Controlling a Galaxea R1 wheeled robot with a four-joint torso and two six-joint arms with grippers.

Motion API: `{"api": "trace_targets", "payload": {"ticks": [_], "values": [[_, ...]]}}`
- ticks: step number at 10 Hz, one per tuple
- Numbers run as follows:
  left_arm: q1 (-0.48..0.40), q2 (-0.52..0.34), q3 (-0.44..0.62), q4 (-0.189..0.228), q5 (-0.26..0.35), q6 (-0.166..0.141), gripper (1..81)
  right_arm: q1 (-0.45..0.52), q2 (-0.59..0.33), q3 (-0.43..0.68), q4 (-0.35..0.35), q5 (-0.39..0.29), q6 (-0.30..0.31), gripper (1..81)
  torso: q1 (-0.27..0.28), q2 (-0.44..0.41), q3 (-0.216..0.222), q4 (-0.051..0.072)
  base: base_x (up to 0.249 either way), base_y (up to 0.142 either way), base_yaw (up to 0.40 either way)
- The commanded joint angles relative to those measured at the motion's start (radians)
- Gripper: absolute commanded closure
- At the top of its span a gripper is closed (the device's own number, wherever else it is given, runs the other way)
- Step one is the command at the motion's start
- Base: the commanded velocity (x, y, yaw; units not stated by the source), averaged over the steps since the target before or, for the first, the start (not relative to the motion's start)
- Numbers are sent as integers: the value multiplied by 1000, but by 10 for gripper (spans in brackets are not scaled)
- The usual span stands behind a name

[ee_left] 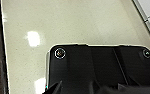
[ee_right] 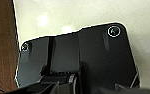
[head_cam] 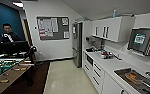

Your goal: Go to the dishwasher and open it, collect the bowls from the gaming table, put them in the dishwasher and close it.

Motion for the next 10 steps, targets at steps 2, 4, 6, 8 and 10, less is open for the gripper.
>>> {"api": "trace_targets", "payload": {"ticks": [2, 4, 6, 8, 10], "values": [[-56, -7, -9, 0, 38, -6, 10, 56, 1, -2, -6, -45, -3, 10, 0, 0, 0, 0, 0, 0, 381], [-56, 0, -9, 0, 38, -6, 10, 56, 1, -6, -6, -45, -3, 10, 0, 0, 0, 0, 0, 0, 381], [-56, 0, -9, -2, 38, -6, 10, 57, 3, -12, -6, -45, -3, 10, 0, 0, 0, 0, 0, 0, 381], [-56, 0, -9, -2, 49, -6, 10, 56, 6, -12, -6, -45, -3, 10, 0, 0, 0, 0, 0, 0, 381], [-56, 1, -9, -2, 51, -4, 10, 54, 6, -12, -6, -45, -3, 10, 0, 0, 0, 0, 0, 0, 381]]}}
